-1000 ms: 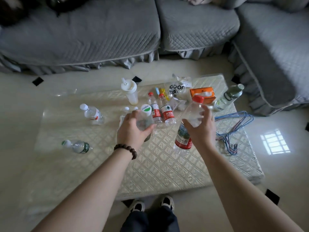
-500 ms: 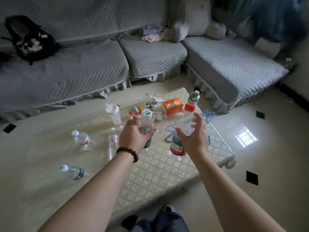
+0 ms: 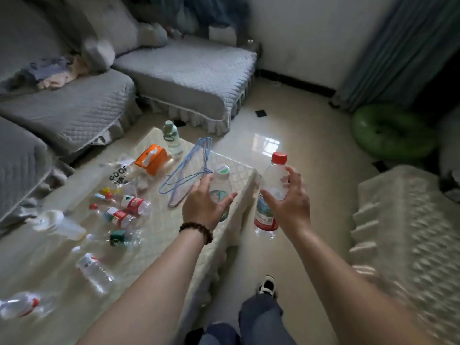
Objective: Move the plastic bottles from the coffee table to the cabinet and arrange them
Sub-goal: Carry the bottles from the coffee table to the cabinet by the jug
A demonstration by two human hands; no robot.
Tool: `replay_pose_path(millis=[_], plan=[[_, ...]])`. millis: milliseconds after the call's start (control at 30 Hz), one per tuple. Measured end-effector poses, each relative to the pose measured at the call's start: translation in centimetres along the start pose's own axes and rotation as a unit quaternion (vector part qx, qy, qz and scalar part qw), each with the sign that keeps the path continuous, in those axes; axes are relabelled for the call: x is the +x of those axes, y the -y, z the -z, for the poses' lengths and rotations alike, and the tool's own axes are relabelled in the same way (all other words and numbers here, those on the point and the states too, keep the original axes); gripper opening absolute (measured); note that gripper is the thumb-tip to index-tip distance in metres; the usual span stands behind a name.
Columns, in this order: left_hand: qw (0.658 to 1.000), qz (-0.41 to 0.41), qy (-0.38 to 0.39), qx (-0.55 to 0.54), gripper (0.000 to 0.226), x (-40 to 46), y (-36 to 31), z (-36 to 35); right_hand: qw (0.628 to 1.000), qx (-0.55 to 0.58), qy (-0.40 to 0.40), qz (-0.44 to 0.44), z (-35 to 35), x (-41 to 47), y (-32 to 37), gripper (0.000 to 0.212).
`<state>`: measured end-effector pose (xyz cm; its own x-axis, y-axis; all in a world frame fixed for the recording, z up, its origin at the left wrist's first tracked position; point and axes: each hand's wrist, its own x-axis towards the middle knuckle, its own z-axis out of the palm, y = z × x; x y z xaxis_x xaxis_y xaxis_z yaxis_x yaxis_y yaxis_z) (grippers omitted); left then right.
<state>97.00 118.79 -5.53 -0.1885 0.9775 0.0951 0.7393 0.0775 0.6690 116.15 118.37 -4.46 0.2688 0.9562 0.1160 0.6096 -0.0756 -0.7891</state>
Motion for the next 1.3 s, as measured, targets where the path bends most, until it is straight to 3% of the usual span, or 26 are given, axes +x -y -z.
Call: replay_pose_path(millis=[467, 800, 1300], plan=[[0.958, -0.194, 0.209, -0.043, 0.068, -3.0, -21.1, -17.0, 0.955, -0.021, -0.239, -0.173, 20.9, -2.0, -14.3, 0.075], [0.920, -0.239, 0.301, -0.081, 0.070, -7.2, -37.2, -29.9, 0.905, -0.046, -0.356, -0.230, 35.9, -1.5, -25.6, 0.074], [0.876, -0.283, 0.388, -0.049, 0.069, -5.7, -48.1, -44.2, 0.844, -0.035, -0.411, -0.342, 42.5, 3.3, -36.2, 0.071]])
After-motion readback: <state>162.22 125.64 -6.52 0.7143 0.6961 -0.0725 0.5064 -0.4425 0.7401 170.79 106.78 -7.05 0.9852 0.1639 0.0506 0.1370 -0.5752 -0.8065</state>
